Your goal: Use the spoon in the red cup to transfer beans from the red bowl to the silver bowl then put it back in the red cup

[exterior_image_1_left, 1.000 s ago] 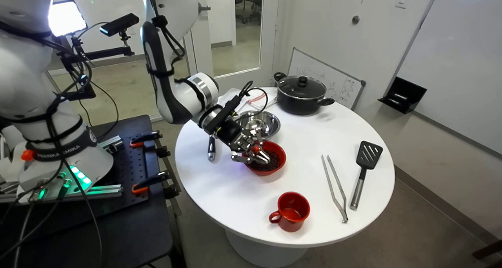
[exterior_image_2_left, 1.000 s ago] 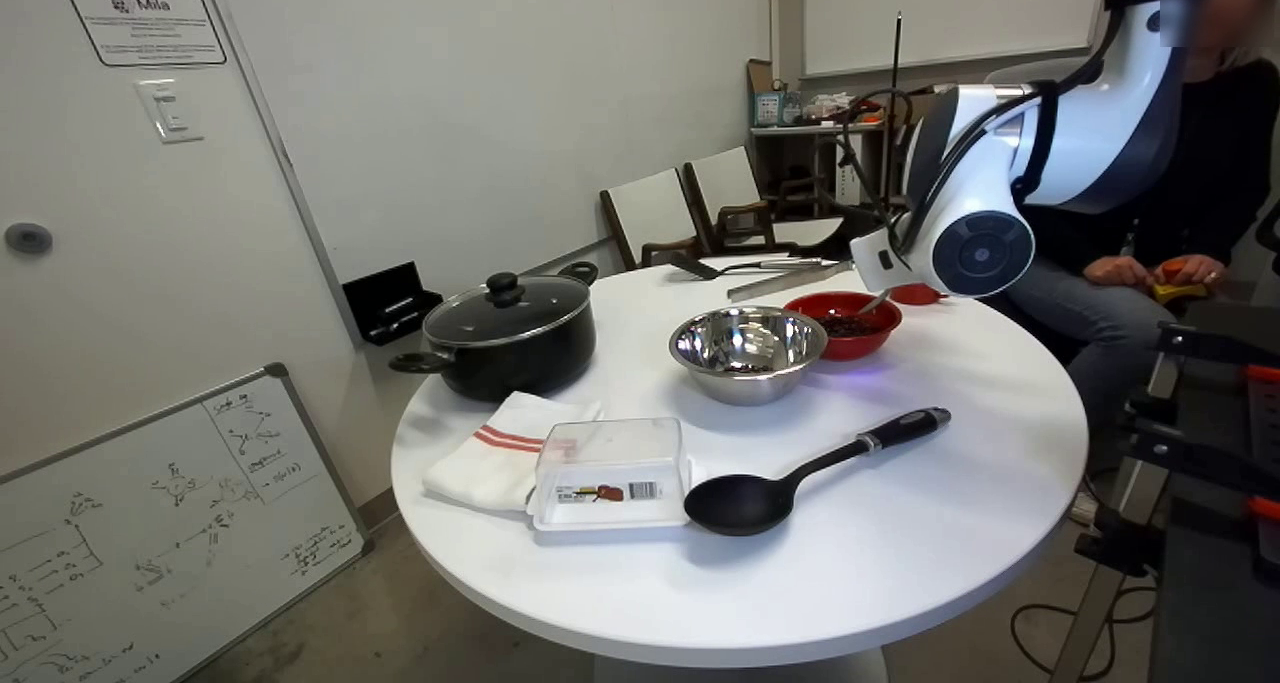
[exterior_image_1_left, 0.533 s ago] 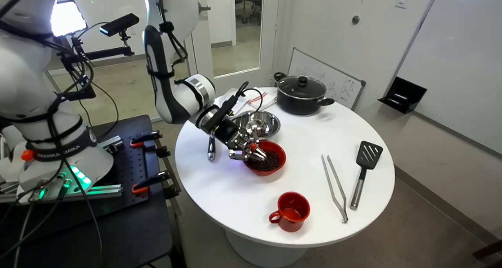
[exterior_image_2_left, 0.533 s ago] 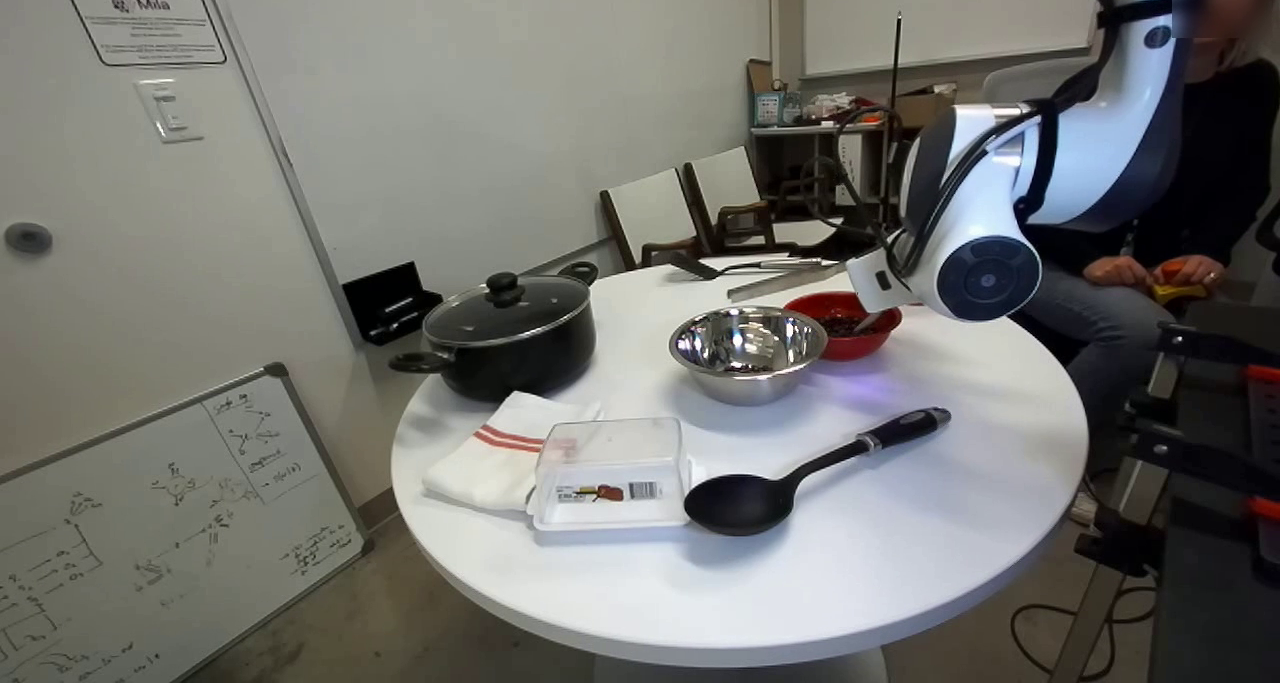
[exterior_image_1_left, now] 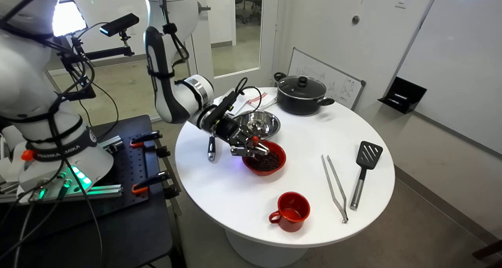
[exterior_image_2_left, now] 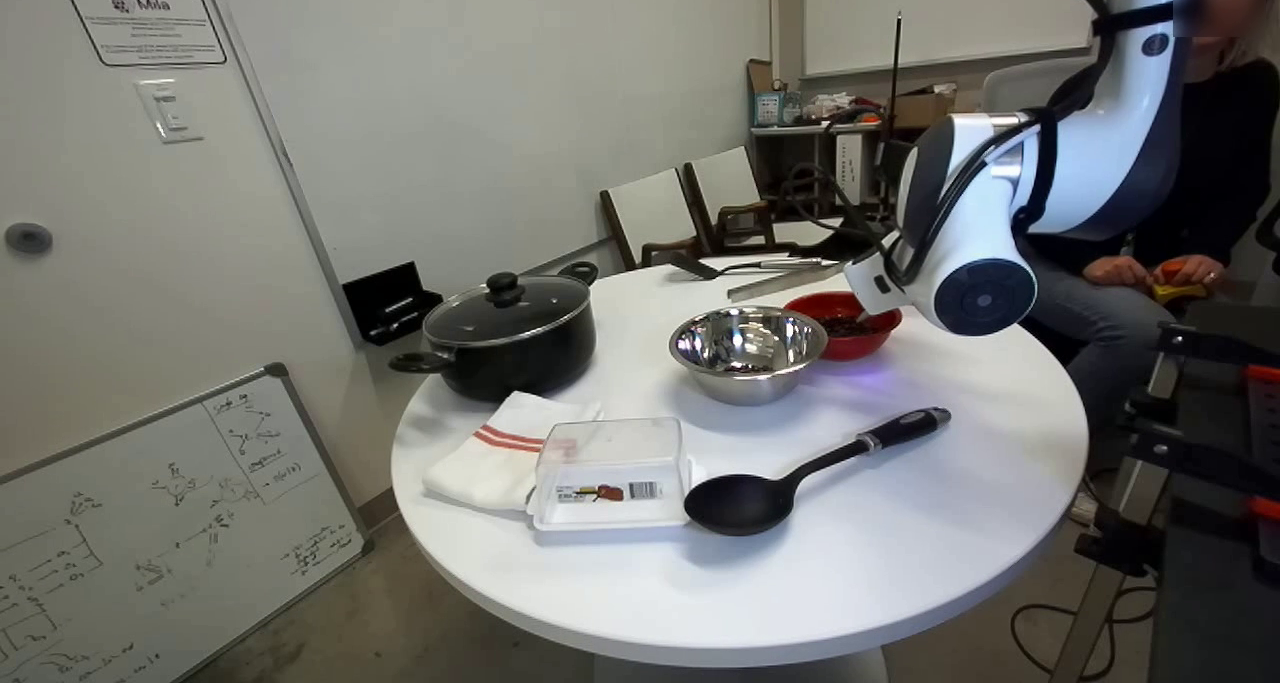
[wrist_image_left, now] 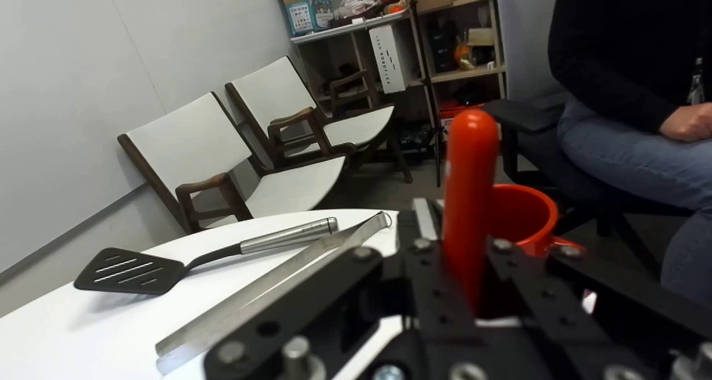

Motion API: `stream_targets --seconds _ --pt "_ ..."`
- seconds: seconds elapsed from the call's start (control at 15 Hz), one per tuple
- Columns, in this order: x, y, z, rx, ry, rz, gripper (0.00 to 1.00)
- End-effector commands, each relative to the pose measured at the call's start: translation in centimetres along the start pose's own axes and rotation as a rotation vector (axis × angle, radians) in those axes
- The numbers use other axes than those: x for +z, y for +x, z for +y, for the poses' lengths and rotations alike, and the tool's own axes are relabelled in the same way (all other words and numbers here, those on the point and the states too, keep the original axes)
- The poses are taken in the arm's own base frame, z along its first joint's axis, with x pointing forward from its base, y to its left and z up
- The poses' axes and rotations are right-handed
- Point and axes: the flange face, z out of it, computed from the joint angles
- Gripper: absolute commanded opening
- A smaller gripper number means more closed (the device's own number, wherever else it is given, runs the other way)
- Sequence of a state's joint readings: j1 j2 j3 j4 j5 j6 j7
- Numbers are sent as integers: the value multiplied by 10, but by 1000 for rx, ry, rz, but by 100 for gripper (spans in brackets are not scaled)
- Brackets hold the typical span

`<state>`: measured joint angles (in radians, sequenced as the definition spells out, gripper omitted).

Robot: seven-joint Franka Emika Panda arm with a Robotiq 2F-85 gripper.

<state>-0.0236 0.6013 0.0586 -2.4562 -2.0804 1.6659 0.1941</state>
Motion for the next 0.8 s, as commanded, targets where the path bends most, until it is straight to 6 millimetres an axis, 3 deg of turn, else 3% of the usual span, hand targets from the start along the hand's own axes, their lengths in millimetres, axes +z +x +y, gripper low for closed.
stream_targets --seconds 0.0,0.73 --pt "5 7 -3 -49 18 0 2" --pt "2 22 -13 -72 37 52 2"
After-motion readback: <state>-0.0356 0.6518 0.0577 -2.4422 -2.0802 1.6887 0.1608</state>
